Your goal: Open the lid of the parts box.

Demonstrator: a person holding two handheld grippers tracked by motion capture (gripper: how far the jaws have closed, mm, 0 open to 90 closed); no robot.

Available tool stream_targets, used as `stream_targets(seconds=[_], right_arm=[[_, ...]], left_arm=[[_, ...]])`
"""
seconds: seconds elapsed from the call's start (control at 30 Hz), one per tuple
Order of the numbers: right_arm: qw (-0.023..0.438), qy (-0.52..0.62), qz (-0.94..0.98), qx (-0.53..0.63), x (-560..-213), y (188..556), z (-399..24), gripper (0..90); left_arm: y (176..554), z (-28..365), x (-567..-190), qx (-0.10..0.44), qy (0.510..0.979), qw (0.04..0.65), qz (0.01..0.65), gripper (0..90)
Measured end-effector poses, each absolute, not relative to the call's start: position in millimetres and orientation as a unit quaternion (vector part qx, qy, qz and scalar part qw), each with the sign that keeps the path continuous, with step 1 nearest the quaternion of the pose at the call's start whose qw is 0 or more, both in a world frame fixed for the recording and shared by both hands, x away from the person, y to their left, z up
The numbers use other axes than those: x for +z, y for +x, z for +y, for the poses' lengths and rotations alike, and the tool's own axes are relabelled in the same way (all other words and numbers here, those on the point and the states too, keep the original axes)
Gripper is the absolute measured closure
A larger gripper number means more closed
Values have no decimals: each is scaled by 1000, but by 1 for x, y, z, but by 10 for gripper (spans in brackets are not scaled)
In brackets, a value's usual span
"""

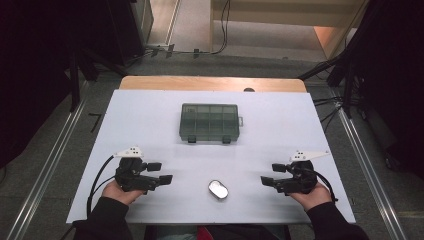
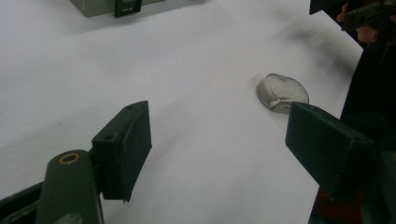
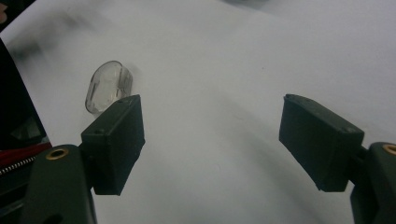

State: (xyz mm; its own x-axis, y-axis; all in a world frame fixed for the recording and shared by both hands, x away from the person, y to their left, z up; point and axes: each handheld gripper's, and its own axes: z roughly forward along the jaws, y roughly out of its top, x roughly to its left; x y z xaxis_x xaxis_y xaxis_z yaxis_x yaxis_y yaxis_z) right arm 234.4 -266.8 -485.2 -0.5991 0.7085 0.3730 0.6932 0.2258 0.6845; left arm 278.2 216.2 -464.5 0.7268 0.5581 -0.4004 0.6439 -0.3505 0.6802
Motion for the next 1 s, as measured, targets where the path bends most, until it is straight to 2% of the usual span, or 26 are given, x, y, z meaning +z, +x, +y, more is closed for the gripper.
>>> stream_targets(seconds=[0.63,1.0], right_arm=[[6,453,790,414,-488,236,-266,205],[13,442,792,421,-487,235,-265,205]], left_arm=[[280,218,-467,-63,820,436,367,249],[281,218,-467,-42,823,429,371,247]])
